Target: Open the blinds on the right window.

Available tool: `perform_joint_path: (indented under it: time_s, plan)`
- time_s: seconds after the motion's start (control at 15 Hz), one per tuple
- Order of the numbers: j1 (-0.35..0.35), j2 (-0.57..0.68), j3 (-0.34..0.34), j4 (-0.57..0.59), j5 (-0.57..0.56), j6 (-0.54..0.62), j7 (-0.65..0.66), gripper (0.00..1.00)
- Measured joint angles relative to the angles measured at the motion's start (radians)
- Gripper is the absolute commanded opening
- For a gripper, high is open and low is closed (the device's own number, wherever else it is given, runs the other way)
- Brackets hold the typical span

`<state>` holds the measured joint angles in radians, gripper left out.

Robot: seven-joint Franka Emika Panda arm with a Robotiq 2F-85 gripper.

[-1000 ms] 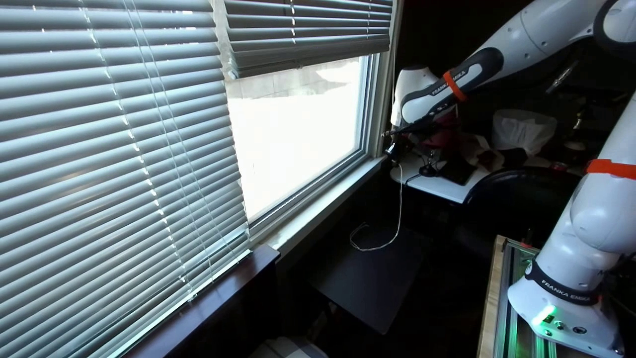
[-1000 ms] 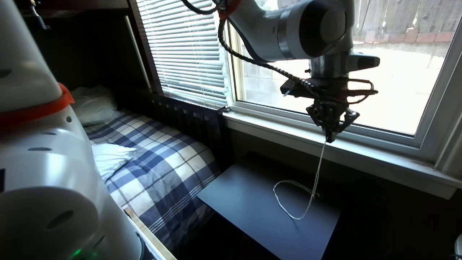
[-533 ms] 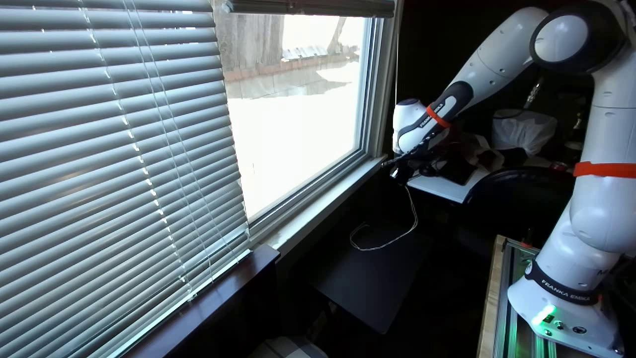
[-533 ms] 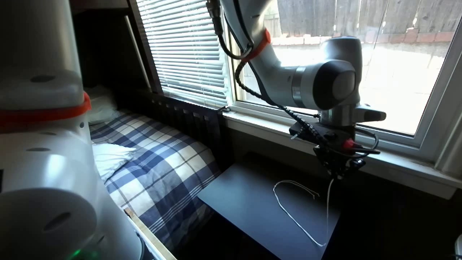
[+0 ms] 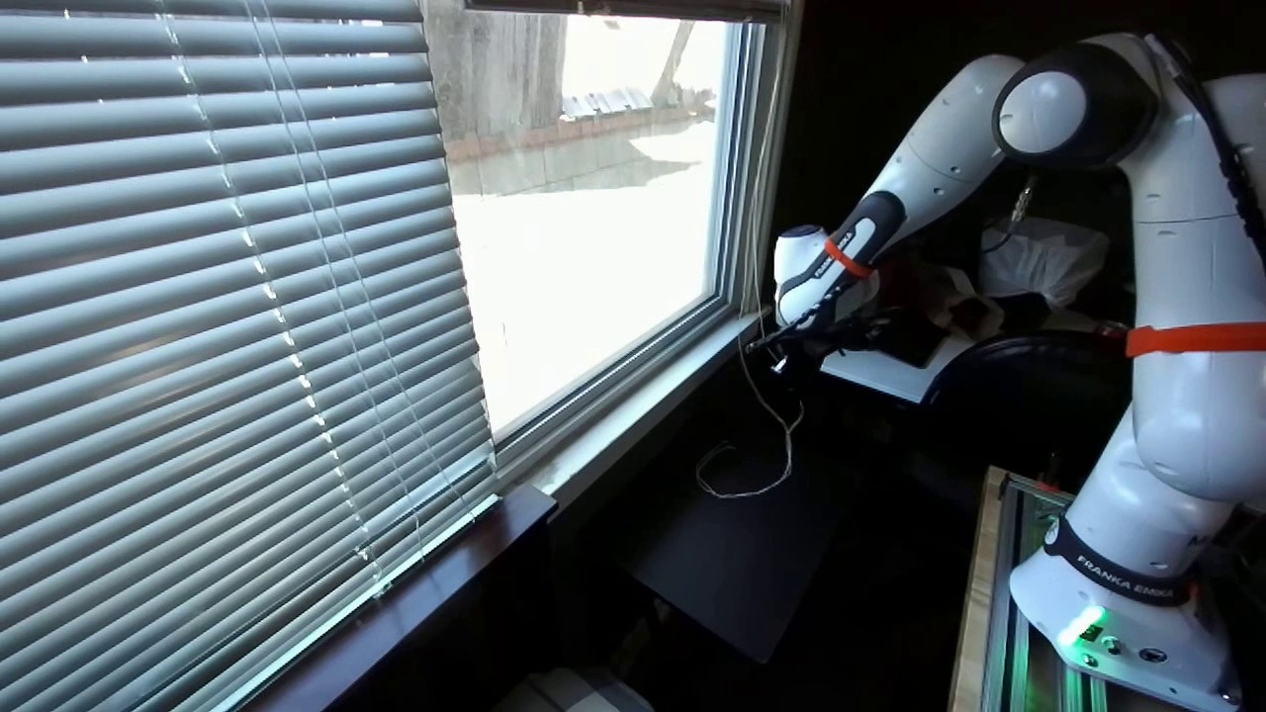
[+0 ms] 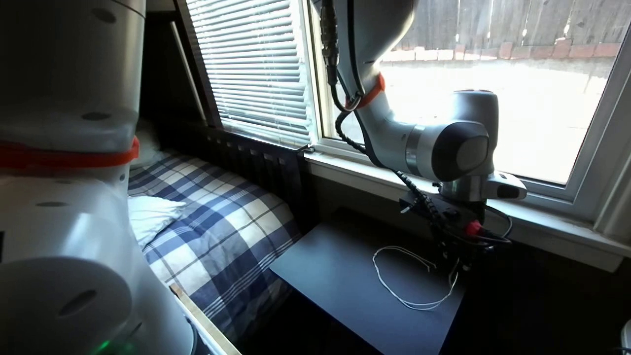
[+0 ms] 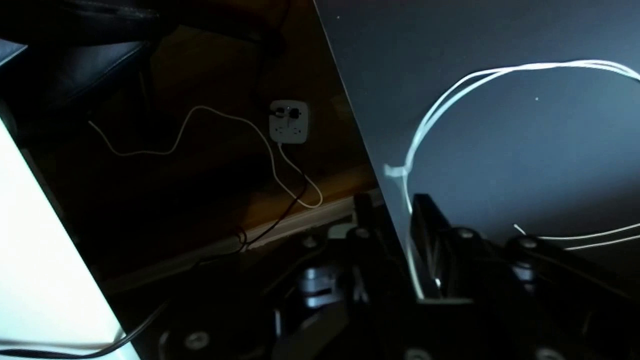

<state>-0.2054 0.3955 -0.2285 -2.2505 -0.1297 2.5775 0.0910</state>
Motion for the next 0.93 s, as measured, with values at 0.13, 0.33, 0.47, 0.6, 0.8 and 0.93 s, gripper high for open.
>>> perform_joint_path:
  time_s: [0.13, 0.33, 0.47, 0.6, 0.8, 0.93]
  plan:
    - [-0.001, 0.009, 0.002, 0.012, 0.033, 0.0, -0.005, 0.73]
    - [-0.003, -0.024, 0.004, 0.035, 0.073, -0.001, -0.021, 0.95]
    - [-0.006, -0.083, 0.003, 0.044, 0.086, -0.013, -0.033, 1.0]
    - [-0.01, -0.171, -0.004, 0.047, 0.086, -0.05, -0.038, 1.0]
    - [-0.026, -0.329, -0.01, 0.048, 0.095, -0.096, -0.069, 1.0]
    - [-0.035, -0.434, -0.016, 0.05, 0.115, -0.104, -0.1, 1.0]
